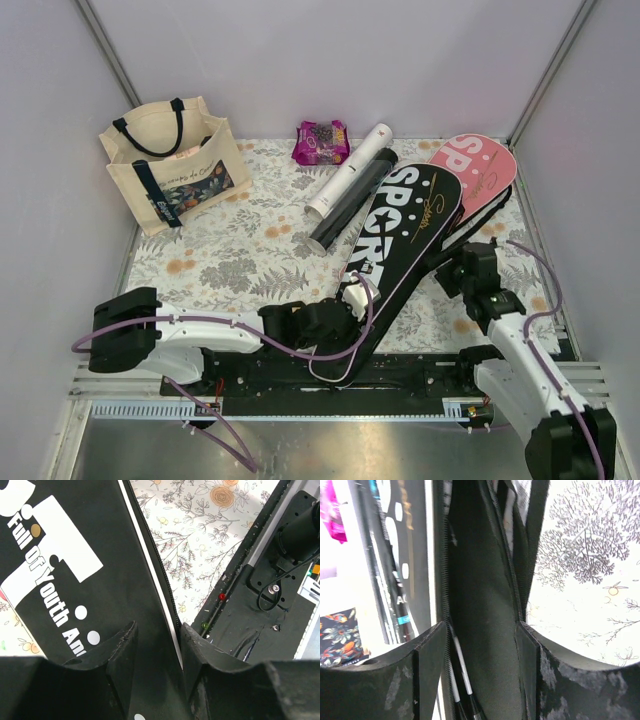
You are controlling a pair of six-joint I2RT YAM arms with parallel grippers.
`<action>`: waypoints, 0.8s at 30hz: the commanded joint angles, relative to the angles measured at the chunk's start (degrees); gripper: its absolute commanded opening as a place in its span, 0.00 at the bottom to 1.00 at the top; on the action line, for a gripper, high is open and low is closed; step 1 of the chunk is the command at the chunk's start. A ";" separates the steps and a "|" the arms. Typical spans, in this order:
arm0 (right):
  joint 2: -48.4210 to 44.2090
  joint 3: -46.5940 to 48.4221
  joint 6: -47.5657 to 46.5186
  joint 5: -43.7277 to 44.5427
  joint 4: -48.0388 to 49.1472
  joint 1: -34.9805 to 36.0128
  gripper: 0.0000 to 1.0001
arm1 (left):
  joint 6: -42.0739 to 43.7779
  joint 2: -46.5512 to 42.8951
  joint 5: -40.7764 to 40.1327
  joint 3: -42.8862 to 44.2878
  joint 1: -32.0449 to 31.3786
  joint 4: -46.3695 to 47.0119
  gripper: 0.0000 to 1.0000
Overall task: Pack up the badminton gear
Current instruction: Place the racket in the racket bag, then adjust the racket bag at the center of the board.
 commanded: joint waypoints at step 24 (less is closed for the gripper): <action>26.05 2.57 -14.44 -20.47 24.43 -10.43 0.82 | -0.90 1.79 1.46 0.70 -0.23 -3.26 0.66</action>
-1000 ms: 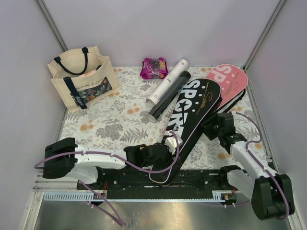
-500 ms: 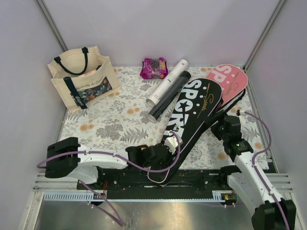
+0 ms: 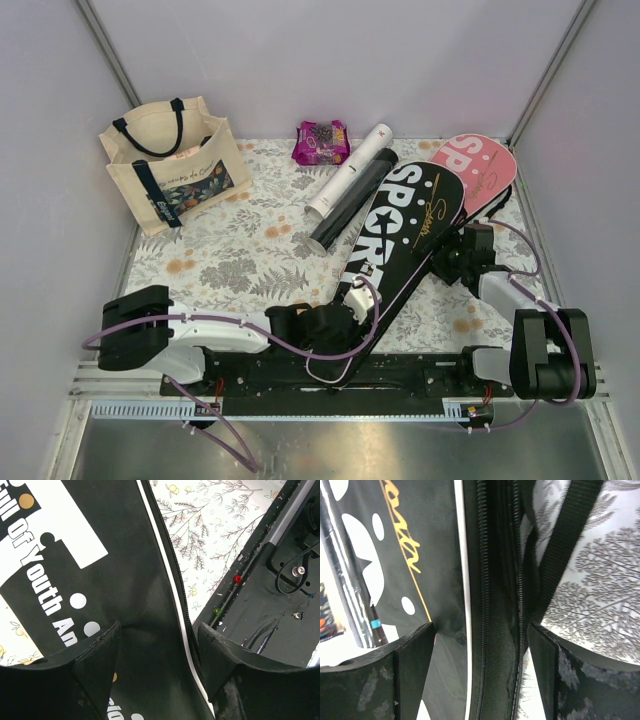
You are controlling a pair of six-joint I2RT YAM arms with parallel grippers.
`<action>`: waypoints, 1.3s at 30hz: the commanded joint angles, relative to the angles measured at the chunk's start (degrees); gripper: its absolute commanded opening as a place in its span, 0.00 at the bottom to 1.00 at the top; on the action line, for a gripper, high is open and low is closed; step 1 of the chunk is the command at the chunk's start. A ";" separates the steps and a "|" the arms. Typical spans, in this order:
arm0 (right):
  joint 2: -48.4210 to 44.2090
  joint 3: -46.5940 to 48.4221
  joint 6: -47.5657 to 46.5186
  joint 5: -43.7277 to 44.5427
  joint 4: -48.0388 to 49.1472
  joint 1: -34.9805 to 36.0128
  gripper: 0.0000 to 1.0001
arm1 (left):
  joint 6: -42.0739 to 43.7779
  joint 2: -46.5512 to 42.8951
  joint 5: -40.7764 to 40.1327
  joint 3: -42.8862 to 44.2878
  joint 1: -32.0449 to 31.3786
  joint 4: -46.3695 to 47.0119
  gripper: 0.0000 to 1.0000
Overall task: Pack up the badminton gear
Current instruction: Adjust the racket bag at the center of the board.
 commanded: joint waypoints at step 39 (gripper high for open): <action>-12.47 6.24 38.08 -8.42 1.72 -0.84 0.00 | 41.60 -17.15 0.60 7.53 2.15 -7.23 0.80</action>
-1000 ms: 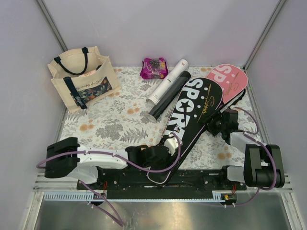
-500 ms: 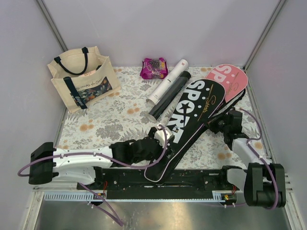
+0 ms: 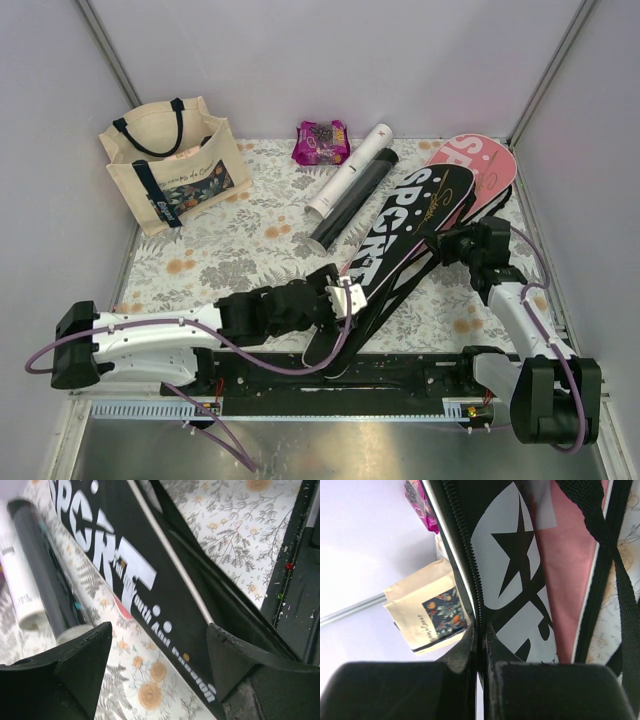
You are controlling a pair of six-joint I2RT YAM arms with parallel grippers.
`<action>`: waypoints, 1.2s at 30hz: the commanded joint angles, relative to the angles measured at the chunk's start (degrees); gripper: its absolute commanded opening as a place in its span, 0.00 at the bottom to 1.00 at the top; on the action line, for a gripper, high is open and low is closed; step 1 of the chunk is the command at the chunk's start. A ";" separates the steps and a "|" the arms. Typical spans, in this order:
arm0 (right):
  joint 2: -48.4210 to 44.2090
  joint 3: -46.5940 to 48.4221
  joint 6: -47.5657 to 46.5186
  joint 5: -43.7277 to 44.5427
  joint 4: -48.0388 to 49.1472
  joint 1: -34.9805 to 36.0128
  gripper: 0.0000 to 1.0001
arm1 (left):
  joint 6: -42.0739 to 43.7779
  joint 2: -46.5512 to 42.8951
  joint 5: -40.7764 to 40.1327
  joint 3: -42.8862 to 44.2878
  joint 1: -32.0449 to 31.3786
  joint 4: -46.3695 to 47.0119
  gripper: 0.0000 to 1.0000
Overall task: Pack up the badminton gear
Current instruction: Adjust the racket bag at the center of the board.
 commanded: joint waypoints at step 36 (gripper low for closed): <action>-7.60 2.41 -23.77 -2.57 2.80 2.69 0.58 | 0.15 20.93 -4.54 17.24 0.42 -0.89 0.00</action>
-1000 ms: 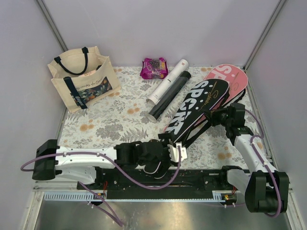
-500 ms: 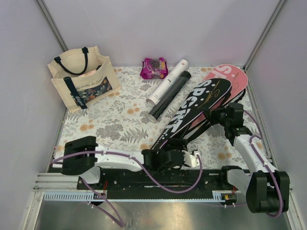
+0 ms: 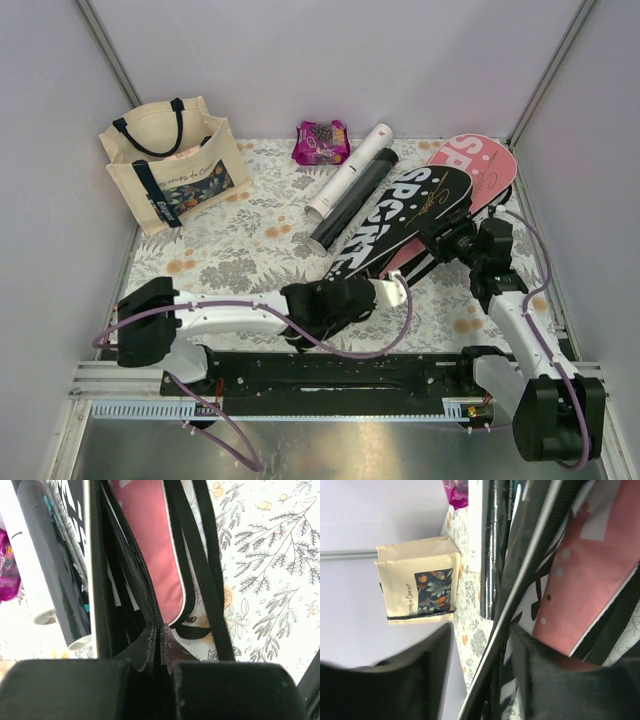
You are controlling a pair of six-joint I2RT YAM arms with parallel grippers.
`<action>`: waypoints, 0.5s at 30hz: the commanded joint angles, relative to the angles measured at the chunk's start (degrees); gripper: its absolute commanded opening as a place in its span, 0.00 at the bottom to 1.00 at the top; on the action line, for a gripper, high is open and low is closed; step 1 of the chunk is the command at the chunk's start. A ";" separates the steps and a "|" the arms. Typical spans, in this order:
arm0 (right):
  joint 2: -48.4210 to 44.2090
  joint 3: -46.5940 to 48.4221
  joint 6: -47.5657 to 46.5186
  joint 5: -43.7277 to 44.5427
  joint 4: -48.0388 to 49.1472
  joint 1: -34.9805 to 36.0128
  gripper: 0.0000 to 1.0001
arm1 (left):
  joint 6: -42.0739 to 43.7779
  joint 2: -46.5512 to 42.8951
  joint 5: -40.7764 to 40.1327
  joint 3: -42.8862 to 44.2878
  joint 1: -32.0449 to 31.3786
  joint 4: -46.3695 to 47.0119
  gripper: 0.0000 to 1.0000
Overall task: Pack up the badminton gear
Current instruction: Adjust the racket bag at the center of the board.
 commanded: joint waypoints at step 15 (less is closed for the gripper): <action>1.42 19.27 -41.17 1.60 -16.92 -8.44 0.96 | -20.06 -18.50 30.99 1.89 15.13 -3.11 0.00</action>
